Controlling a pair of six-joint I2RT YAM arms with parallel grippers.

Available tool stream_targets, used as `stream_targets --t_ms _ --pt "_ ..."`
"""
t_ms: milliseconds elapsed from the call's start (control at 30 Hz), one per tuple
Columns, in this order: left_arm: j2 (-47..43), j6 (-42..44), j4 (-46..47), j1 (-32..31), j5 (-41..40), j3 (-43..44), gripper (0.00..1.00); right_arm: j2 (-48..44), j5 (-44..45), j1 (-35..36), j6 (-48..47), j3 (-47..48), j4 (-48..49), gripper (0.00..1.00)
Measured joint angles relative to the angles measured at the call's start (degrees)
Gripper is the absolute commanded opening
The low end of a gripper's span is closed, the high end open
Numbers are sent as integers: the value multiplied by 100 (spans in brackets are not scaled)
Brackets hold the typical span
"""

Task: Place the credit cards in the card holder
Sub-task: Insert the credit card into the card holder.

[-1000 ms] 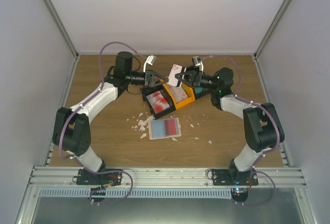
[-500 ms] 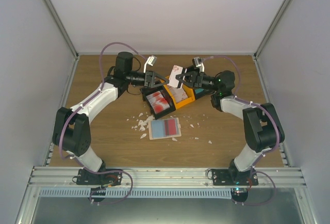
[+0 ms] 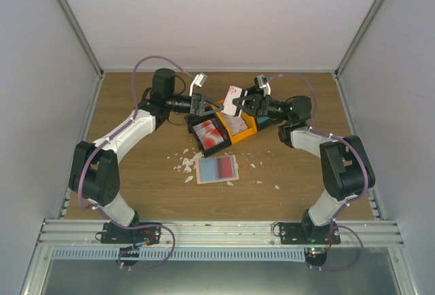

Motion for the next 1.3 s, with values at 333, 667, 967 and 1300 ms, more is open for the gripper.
stream_targets --t_ms 333,667,967,1300 --pt "-83 -63 142 17 15 -146 27 4 -46 0 61 0 83 1" --pt "-122 -136 234 26 61 -216 29 59 -52 -2 61 0 127 1" --pt "-52 13 -13 -28 55 -98 25 61 -79 -2 61 0 138 0" --pt "188 509 -844 -98 -98 367 26 61 -87 -59 -63 4 -142 1"
